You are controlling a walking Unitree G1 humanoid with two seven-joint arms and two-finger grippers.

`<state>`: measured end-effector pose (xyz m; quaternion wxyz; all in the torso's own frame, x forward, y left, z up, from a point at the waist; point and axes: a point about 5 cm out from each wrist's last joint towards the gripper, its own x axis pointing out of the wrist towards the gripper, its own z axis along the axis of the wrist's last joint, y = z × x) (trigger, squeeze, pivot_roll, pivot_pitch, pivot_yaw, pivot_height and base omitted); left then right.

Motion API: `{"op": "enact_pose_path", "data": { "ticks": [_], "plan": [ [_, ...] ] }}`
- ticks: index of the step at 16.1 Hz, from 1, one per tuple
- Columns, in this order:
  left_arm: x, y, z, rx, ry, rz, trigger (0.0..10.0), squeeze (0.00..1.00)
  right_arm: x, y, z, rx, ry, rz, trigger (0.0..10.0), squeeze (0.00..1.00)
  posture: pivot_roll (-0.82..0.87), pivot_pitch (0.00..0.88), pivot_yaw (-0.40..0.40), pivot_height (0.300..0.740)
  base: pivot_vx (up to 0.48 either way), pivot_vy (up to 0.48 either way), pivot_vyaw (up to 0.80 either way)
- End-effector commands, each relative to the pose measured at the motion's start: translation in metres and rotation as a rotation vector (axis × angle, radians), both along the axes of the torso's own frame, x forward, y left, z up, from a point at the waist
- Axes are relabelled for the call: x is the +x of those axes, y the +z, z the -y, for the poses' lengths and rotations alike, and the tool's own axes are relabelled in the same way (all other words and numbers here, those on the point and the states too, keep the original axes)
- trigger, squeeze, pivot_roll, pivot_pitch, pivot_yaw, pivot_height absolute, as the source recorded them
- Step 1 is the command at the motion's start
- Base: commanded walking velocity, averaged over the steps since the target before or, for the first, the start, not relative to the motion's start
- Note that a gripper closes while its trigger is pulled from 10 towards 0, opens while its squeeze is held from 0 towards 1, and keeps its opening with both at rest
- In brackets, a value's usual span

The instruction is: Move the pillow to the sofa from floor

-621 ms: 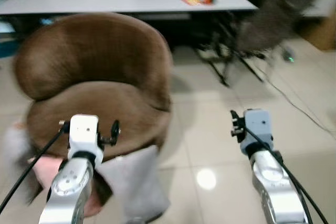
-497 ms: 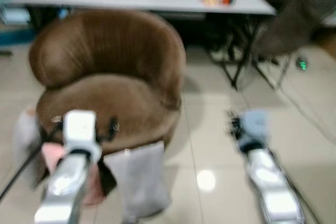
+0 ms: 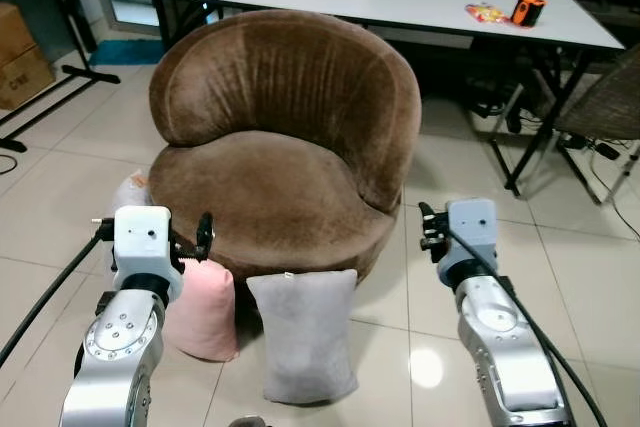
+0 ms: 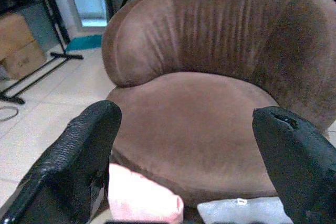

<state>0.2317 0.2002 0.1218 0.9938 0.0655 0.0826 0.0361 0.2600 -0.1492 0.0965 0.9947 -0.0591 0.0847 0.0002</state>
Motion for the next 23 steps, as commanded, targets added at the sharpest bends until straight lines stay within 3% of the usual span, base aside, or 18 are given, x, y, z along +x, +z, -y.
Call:
{"op": "enact_pose_path", "data": {
  "ticks": [1, 4, 6, 8, 9, 11, 14, 18, 23],
  "plan": [
    [0.003, 0.001, 0.001, 0.013, -0.001, 0.004, 10.0, 0.00, 0.001, 0.002, 0.003, 0.029, -0.010, -0.008, 10.0, 0.00, -0.05, 0.000, -0.014, 0.740, 0.000, -0.480, 0.00],
    [0.008, 0.003, 0.000, 0.012, 0.000, 0.005, 10.0, 0.00, 0.007, 0.005, 0.007, -0.025, -0.076, 0.022, 10.0, 0.00, -0.05, 0.000, -0.014, 0.740, 0.000, -0.480, 0.00],
    [0.008, 0.002, 0.001, 0.004, -0.005, 0.001, 10.0, 0.00, 0.010, 0.013, 0.003, 0.045, -0.015, 0.042, 10.0, 0.00, -0.05, 0.000, -0.016, 0.740, 0.000, -0.191, 0.00],
    [0.009, 0.004, 0.000, 0.013, 0.001, 0.022, 10.0, 0.00, 0.013, 0.015, 0.003, 0.019, -0.018, 0.071, 10.0, 0.00, -0.05, 0.000, -0.017, 0.740, 0.000, 0.000, 0.00],
    [0.010, 0.007, -0.001, 0.061, 0.002, 0.058, 10.0, 0.00, 0.013, 0.011, 0.001, 0.008, -0.022, 0.030, 10.0, 0.00, -0.05, 0.000, -0.019, 0.740, 0.000, 0.000, 0.00],
    [0.011, 0.008, 0.001, 0.056, -0.026, 0.058, 10.0, 0.00, 0.009, 0.009, -0.004, 0.122, 0.042, 0.021, 10.0, 0.00, -0.04, 0.000, -0.019, 0.740, 0.000, 0.000, 0.00],
    [0.010, 0.007, 0.006, 0.041, -0.091, 0.053, 10.0, 0.00, 0.010, 0.008, -0.009, 0.115, 0.079, 0.004, 10.0, 0.00, -0.05, 0.000, -0.011, 0.740, 0.086, 0.000, 0.53],
    [0.009, 0.006, 0.006, 0.038, -0.091, 0.057, 10.0, 0.00, 0.013, 0.011, -0.010, 0.126, 0.079, 0.021, 10.0, 0.00, -0.05, 0.000, -0.012, 0.740, 0.289, 0.000, 0.67],
    [0.009, 0.006, 0.002, 0.039, -0.076, 0.055, 10.0, 0.00, 0.016, 0.006, -0.009, 0.168, 0.066, -0.016, 10.0, 0.00, -0.03, 0.000, -0.024, 0.740, 0.294, 0.000, 0.00]
  ]
}}
